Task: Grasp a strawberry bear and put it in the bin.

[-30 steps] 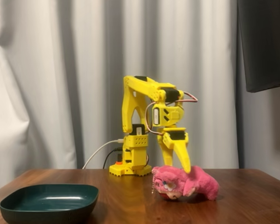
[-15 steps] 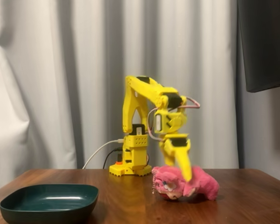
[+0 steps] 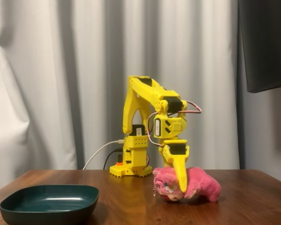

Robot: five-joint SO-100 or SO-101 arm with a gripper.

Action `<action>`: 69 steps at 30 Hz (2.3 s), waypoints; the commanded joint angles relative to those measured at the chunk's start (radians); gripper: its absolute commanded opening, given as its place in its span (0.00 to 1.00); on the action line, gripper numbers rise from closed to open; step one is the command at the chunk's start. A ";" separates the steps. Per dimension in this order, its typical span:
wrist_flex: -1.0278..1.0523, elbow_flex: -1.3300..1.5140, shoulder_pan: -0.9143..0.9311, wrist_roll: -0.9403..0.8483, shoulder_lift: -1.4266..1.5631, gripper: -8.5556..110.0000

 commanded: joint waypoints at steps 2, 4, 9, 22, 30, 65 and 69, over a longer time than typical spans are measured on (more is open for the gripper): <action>0.058 -0.098 0.014 0.009 -0.032 0.18; 0.067 -0.106 0.015 0.009 -0.041 0.15; 0.067 -0.106 0.012 0.011 -0.044 0.07; 0.382 -0.611 -0.199 -0.021 -0.015 0.07; 0.557 -1.112 -0.492 -0.227 -0.029 0.07; 0.580 -1.875 -0.854 -0.474 -0.732 0.15; 0.589 -1.875 -0.854 -0.469 -0.732 0.24</action>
